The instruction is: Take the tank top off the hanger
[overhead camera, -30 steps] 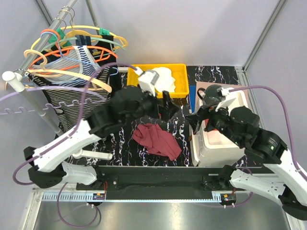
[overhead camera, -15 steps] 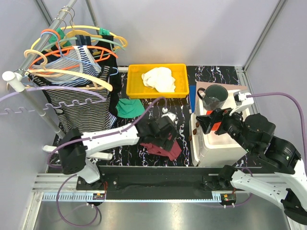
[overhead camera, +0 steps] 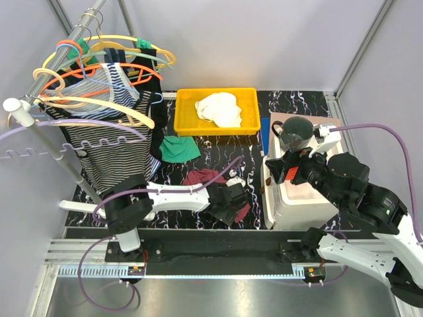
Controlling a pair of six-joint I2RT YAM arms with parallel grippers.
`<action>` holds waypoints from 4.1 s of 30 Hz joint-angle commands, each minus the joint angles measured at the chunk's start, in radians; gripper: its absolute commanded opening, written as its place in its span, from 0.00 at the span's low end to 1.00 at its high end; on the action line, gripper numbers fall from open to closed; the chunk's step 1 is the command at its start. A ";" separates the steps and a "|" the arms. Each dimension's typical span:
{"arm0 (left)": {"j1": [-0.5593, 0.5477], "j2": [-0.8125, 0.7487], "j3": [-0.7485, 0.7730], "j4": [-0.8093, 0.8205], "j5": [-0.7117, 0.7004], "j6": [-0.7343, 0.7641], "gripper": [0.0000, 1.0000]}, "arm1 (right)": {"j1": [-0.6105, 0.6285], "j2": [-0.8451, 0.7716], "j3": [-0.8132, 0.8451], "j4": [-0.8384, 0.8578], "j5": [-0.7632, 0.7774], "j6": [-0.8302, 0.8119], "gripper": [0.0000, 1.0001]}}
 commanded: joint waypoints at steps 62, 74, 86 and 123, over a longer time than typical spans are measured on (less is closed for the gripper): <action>0.630 0.403 1.285 0.146 0.159 0.232 0.00 | -0.001 -0.017 0.051 0.012 0.016 -0.034 0.97; 0.698 0.461 1.357 0.240 0.179 0.269 0.00 | -0.003 -0.016 0.066 0.003 0.015 -0.023 0.97; 0.719 0.437 1.322 0.396 0.113 0.220 0.00 | -0.001 -0.003 0.054 0.003 0.006 -0.008 0.97; 0.276 -0.746 0.140 0.235 0.004 -0.119 0.97 | 0.000 0.148 0.080 0.104 -0.385 -0.025 1.00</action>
